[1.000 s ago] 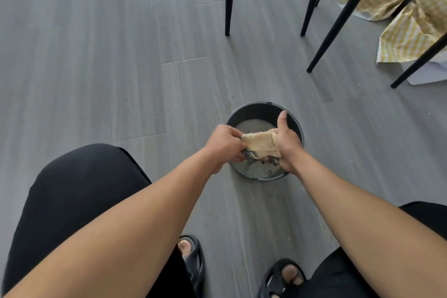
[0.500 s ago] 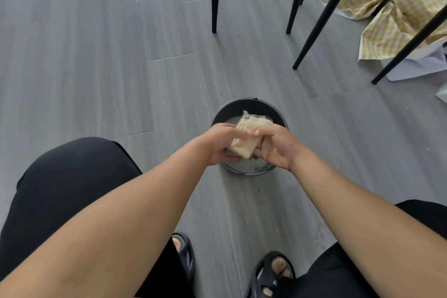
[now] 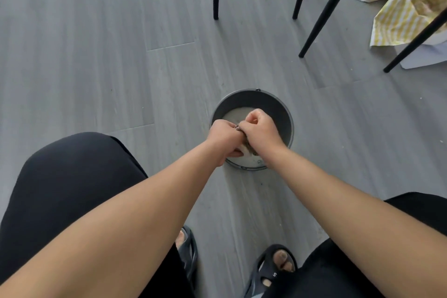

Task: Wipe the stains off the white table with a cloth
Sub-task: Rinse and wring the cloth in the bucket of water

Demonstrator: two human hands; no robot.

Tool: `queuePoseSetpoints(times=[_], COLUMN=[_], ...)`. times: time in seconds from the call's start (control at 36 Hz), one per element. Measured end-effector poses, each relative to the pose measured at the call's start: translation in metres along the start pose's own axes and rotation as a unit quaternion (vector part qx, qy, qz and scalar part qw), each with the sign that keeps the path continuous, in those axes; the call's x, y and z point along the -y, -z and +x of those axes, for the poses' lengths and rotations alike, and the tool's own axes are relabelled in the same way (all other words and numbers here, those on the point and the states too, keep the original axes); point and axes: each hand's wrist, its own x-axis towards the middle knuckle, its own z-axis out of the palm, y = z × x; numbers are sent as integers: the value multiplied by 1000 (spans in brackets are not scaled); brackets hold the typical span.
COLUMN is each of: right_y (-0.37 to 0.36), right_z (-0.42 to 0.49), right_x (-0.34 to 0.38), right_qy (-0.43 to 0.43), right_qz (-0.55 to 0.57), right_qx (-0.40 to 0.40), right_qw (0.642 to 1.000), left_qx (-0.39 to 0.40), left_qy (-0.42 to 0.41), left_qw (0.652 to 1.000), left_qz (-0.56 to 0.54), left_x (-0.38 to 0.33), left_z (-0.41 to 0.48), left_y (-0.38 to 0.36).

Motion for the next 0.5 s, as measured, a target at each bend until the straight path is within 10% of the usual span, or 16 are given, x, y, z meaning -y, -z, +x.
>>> queuePoseSetpoints(times=[0.5], right_y=[-6], right_z=[20], right_x=[-15], right_qy=[-18], right_qz=[-88], right_qx=[-80], right_qw=[993], left_qx=[69], left_qy=[-64], left_qw=[994], left_qz=[50], left_x=[11], left_z=[-4], left_y=[1])
